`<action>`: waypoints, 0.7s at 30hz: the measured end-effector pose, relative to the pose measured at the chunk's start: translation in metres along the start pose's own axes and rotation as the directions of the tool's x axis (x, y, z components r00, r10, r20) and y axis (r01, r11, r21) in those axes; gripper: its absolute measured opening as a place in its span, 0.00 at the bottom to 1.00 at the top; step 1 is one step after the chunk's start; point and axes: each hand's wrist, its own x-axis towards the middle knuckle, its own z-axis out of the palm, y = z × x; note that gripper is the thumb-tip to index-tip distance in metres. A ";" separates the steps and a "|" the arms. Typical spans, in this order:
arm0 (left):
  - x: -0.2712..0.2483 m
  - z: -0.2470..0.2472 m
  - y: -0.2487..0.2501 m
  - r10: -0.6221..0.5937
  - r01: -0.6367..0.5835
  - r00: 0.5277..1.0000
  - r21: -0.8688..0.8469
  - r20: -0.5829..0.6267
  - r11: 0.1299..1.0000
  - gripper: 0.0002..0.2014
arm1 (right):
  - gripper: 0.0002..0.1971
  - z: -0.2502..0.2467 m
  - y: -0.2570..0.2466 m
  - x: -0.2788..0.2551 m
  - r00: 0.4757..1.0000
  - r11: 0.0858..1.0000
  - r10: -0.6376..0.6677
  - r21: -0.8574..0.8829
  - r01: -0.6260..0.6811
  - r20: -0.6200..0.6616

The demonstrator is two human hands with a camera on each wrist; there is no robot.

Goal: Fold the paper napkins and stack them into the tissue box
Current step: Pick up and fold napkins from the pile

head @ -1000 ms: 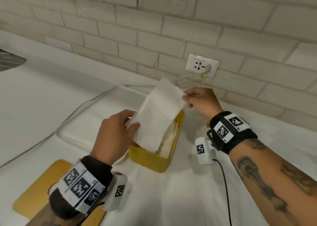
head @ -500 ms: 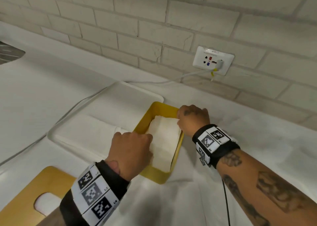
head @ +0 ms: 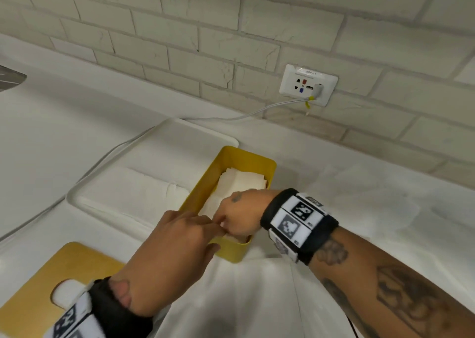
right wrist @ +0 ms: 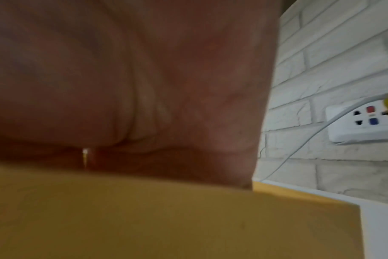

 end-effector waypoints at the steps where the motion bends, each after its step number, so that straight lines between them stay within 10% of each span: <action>1: -0.001 0.001 0.000 -0.014 0.014 1.000 -0.007 -0.012 1.000 0.17 | 0.17 -0.001 -0.003 0.003 0.999 1.000 0.013 -0.024 -0.012 0.048; 6: -0.006 0.010 -0.004 -0.024 0.020 0.998 -0.058 -0.058 0.998 0.16 | 0.18 -0.005 -0.007 0.006 0.998 0.997 0.036 -0.069 -0.033 0.053; 9: -0.008 0.006 -0.004 0.008 -0.018 0.995 -0.097 -0.103 0.995 0.10 | 0.21 -0.005 0.006 -0.018 0.981 0.990 0.056 0.138 -0.031 -0.187; 14: -0.024 0.004 0.037 0.075 -0.152 0.968 -0.316 -0.240 0.937 0.11 | 0.13 0.038 0.039 -0.109 0.798 0.845 0.266 0.529 0.077 -0.541; 21: -0.044 0.035 0.079 0.029 0.053 0.959 -0.282 0.281 0.958 0.21 | 0.05 0.180 0.032 -0.198 0.722 0.561 0.646 0.797 -0.226 -0.250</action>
